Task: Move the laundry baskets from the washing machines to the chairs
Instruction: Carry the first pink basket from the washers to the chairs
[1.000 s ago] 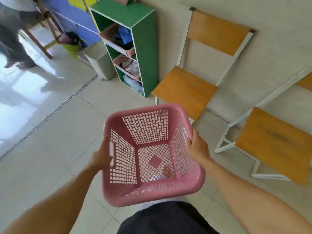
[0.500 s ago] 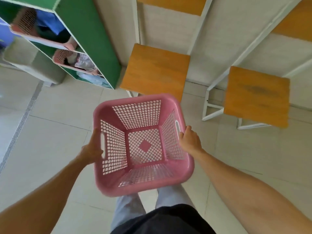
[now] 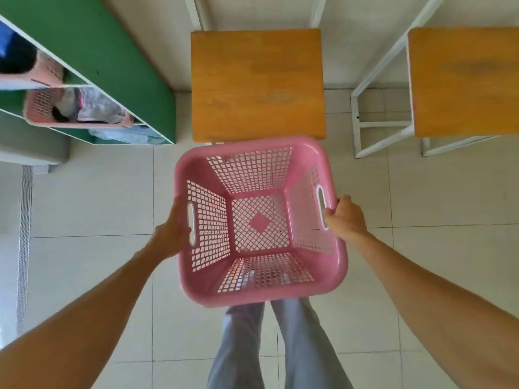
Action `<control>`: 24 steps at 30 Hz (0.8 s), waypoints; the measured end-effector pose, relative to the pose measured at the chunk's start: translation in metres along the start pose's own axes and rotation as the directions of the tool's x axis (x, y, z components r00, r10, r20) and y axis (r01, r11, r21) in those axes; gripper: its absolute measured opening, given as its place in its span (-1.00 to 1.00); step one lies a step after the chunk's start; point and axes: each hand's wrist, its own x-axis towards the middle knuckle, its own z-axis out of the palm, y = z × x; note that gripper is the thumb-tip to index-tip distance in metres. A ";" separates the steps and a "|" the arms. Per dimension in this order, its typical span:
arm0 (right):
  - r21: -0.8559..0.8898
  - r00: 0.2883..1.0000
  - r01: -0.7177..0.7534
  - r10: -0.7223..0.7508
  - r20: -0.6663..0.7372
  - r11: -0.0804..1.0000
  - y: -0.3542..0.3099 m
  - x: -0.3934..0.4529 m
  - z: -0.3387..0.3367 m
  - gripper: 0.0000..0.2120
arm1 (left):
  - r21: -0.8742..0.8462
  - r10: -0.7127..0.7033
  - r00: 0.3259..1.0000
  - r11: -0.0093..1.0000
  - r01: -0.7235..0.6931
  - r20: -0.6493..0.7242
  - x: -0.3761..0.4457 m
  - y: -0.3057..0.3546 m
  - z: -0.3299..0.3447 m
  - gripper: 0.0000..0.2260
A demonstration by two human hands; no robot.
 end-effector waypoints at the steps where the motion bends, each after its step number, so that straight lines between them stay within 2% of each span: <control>1: 0.013 1.000 -0.020 0.019 0.020 1.000 0.001 0.009 0.008 -0.72 | 0.032 -0.017 1.000 0.999 0.018 -0.021 0.011 -0.004 0.002 -0.16; 3: 0.022 0.997 -0.056 0.054 0.048 0.998 0.003 0.024 0.023 -0.72 | 0.066 -0.178 0.982 0.981 0.181 -0.057 0.034 -0.010 0.009 -0.20; 4: 0.022 0.996 -0.069 0.068 0.056 0.997 0.004 0.031 0.031 -0.72 | 0.065 -0.241 0.969 0.967 0.245 -0.058 0.046 -0.013 0.012 -0.31; 6: 0.033 0.994 -0.093 0.090 0.066 0.995 0.009 0.038 0.046 -0.73 | 0.049 -0.318 0.947 0.946 0.320 -0.033 0.063 -0.018 0.019 -0.57; 9: 0.049 0.993 -0.107 0.104 0.056 0.993 0.015 0.044 0.061 -0.74 | 0.031 -0.403 0.915 0.915 0.403 -0.023 0.079 -0.021 0.032 -0.64; 18: 0.053 0.996 -0.091 0.090 0.023 0.994 0.023 0.054 0.072 -0.74 | 0.048 -0.408 0.913 0.911 0.409 -0.027 0.091 -0.026 0.055 -0.67; 24: 0.041 0.997 -0.072 0.072 0.003 0.997 0.025 0.058 0.072 -0.75 | 0.058 -0.396 0.915 0.914 0.401 -0.079 0.093 -0.022 0.064 -0.69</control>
